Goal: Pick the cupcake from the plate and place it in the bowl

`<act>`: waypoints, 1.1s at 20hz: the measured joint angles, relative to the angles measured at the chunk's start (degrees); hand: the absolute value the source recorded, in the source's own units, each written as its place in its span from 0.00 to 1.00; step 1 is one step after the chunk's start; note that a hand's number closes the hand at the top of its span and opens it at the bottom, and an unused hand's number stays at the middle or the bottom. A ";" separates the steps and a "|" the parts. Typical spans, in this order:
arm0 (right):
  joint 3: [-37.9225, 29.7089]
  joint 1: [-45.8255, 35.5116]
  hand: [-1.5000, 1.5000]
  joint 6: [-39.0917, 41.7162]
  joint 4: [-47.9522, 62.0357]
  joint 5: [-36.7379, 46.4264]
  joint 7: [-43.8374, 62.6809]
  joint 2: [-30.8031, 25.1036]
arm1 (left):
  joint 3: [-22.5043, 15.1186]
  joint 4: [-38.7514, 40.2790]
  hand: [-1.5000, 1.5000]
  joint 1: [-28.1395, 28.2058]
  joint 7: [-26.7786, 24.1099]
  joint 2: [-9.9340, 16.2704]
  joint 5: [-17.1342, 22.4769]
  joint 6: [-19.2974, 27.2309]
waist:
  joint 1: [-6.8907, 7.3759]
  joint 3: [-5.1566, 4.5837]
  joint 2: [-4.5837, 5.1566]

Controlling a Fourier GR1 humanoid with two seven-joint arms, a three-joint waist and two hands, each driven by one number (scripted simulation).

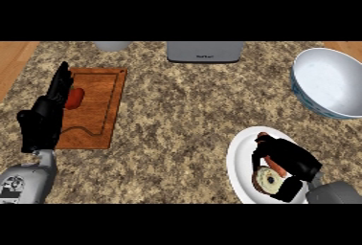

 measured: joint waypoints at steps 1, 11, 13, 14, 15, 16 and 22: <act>0.19 0.10 1.00 -0.54 0.14 0.58 -0.18 0.67 | -0.28 0.28 0.50 -0.21 0.16 -0.54 -0.43 0.15 | -0.02 0.00 0.01; -5.15 -6.70 1.00 -2.33 3.97 2.07 16.35 12.24 | 0.12 0.05 0.50 -0.88 0.00 -1.42 -1.15 -1.00 | 1.45 0.39 0.82; -7.24 -9.77 1.00 -5.31 5.80 3.36 25.03 16.74 | -0.28 -0.05 0.50 -1.20 0.09 -1.48 -1.14 -1.35 | 2.34 0.39 1.11; -8.10 -11.96 1.00 -6.80 6.65 4.17 29.28 18.55 | -0.61 -0.05 0.50 -1.31 -0.06 -1.62 -1.10 -1.59 | 2.86 0.39 1.24; -8.78 -14.23 1.00 -8.51 7.45 4.72 33.41 19.98 | -0.72 0.02 0.50 -1.58 -0.11 -1.59 -1.20 -1.67 | 3.27 0.42 1.32; -9.34 -16.68 1.00 -10.25 8.41 4.99 37.27 21.10 | -1.00 0.04 0.50 -2.03 0.12 -1.82 -1.27 -1.67 | 3.67 0.46 1.41; -9.67 -30.18 1.00 -26.11 11.17 4.24 54.98 24.25 | -1.84 1.15 0.50 -2.98 -0.14 -2.49 -1.48 -2.02 | 5.16 0.58 1.50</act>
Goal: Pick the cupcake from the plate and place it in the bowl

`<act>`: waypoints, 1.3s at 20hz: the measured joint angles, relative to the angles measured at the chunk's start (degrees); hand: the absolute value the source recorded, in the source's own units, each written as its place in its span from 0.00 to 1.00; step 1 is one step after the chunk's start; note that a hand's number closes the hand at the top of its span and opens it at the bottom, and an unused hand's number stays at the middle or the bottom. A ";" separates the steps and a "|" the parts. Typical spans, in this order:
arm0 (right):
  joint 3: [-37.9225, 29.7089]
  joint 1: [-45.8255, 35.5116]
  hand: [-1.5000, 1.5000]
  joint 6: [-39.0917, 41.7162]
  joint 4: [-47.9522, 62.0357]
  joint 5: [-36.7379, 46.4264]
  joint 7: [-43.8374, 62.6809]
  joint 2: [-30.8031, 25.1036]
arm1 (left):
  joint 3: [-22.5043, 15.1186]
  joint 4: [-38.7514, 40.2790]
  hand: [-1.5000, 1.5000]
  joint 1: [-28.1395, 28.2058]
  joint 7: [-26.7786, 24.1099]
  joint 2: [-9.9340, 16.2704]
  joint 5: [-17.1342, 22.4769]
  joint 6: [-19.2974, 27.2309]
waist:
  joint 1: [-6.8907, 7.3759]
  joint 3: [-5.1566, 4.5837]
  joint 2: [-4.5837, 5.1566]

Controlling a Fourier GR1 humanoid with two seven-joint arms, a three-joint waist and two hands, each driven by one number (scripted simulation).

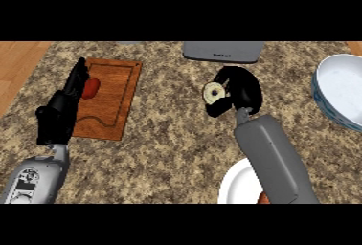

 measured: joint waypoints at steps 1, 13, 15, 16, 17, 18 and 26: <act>0.18 -2.22 1.00 -2.75 0.57 0.32 2.45 0.21 | -0.09 0.20 0.50 -0.09 0.02 -0.17 -0.11 0.10 | -0.11 0.00 -0.04; 1.70 -16.81 1.00 -20.84 9.53 14.43 22.21 0.25 | 2.52 1.05 0.50 1.10 -0.53 0.53 0.25 0.28 | -3.68 -0.01 -0.65; -0.62 -17.13 1.00 -22.51 10.96 14.89 21.70 -1.00 | 2.67 -0.24 0.50 1.96 -0.03 0.62 0.34 0.19 | -3.88 0.00 -0.67; -1.71 -17.42 1.00 -23.24 11.41 15.07 21.47 -1.66 | 2.63 -0.25 0.50 2.16 -0.03 0.42 0.00 0.52 | -4.04 0.02 -0.65; -2.93 -17.28 1.00 -23.86 11.85 14.78 20.91 -2.80 | 2.56 -0.24 0.50 2.22 0.17 0.22 -0.12 0.61 | -4.19 0.02 -0.64; -3.95 -16.95 1.00 -24.89 12.10 14.86 20.47 -3.57 | 2.77 -1.39 0.50 2.60 0.71 0.63 -0.03 0.38 | -4.22 0.03 -0.67; -11.10 -11.27 1.00 -32.03 11.68 10.98 11.53 -11.21 | 2.50 -2.88 0.50 4.56 0.17 -0.32 -0.92 0.63 | -4.82 0.07 -0.69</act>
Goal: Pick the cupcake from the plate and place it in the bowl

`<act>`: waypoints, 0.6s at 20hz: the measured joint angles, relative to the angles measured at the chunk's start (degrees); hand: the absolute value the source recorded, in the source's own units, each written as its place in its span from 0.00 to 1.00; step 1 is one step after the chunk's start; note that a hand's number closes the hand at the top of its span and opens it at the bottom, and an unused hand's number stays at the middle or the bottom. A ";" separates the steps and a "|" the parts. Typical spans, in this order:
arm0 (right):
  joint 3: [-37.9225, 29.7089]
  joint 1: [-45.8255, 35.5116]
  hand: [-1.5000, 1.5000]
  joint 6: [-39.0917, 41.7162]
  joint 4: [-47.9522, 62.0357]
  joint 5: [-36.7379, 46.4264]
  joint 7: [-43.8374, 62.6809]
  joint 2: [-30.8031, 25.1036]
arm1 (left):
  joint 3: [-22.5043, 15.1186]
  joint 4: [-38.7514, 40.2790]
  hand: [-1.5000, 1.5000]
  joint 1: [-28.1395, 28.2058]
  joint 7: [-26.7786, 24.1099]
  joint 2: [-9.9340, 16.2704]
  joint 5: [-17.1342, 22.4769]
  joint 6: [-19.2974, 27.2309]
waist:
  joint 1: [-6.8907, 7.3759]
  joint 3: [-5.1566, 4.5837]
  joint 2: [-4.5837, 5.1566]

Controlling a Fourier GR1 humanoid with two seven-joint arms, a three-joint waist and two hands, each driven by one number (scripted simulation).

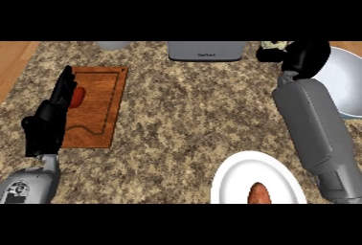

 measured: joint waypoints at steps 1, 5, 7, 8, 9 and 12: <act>-1.24 -0.17 1.00 -0.66 0.83 -1.36 -1.85 -1.24 | 0.37 0.44 0.50 -0.15 -0.18 0.19 0.32 -0.40 | 0.05 0.01 0.06; -4.16 1.53 1.00 -3.33 5.55 -2.47 -7.47 -6.08 | 0.39 -0.16 0.50 -0.39 0.46 0.31 0.02 -0.83 | 0.23 0.02 0.15; -5.58 2.39 1.00 -4.16 8.29 -3.22 -10.44 -8.77 | 0.79 -0.03 0.50 -0.65 0.61 0.49 0.17 -1.09 | 0.31 0.02 0.22; -6.03 2.73 1.00 -4.62 9.87 -3.17 -11.58 -9.78 | 0.93 -0.12 0.50 -0.65 0.55 0.61 0.20 -1.27 | 0.35 0.02 0.23; -6.23 3.38 1.00 -4.81 11.15 -2.74 -12.24 -10.84 | 1.02 0.00 0.50 -0.89 0.75 0.55 0.13 -1.20 | 0.31 0.01 0.23; -7.43 3.28 1.00 -5.40 16.37 -1.60 -13.82 -14.43 | 1.05 1.19 0.50 -1.60 0.07 0.33 -0.16 -1.27 | 0.47 0.01 0.35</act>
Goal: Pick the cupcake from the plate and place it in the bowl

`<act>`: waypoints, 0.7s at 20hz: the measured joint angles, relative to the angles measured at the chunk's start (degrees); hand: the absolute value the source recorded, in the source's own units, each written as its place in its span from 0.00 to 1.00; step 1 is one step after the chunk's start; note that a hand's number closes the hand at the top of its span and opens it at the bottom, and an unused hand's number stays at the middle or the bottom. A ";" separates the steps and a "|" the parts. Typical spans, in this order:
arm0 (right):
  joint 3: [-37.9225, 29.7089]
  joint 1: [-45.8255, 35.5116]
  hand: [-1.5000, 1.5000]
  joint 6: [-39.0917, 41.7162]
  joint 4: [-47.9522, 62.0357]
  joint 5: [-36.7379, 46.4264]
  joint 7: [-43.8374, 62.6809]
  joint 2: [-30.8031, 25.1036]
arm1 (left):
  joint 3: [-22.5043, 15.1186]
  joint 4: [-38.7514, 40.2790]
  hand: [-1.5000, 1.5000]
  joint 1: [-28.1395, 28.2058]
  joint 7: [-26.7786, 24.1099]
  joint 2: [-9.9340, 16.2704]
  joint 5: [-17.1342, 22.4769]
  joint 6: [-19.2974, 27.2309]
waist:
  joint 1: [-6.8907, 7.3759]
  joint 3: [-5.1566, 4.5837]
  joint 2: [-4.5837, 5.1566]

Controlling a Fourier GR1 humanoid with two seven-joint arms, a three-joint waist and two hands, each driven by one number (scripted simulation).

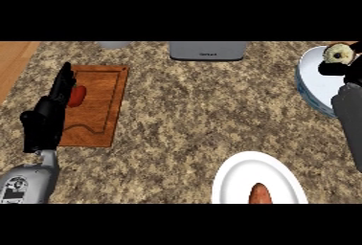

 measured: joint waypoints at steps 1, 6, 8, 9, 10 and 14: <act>-0.73 -0.27 1.00 -0.52 2.15 -0.19 -1.27 -1.28 | -0.49 0.23 0.50 0.16 -0.50 -0.71 -0.47 0.51 | 0.21 0.03 0.11; -4.17 -1.01 1.00 -3.81 12.40 -1.64 -7.37 -5.20 | -0.69 -0.07 0.50 -1.28 0.52 -1.03 -0.64 0.21 | 1.02 0.12 0.42; -6.76 -1.15 1.00 -4.30 14.63 -4.59 -10.38 -6.04 | -0.84 -0.34 0.50 -1.14 0.48 -1.13 -0.50 -0.10 | 1.40 0.18 0.58; -8.13 -0.83 0.00 -4.13 15.42 -6.32 -12.07 -6.31 | -0.89 -0.37 0.50 -0.86 0.22 -1.22 -0.67 0.01 | 1.41 0.19 0.60; -9.43 -0.86 0.00 -3.25 16.16 -8.04 -13.71 -6.70 | -0.86 -0.49 0.50 -1.05 0.42 -1.21 -0.64 -0.06 | 1.48 0.23 0.65; -14.28 -0.30 0.00 -0.41 17.85 -14.55 -21.48 -6.89 | -1.32 -1.30 0.50 -1.35 1.05 -1.60 -0.91 0.04 | 1.83 0.36 0.84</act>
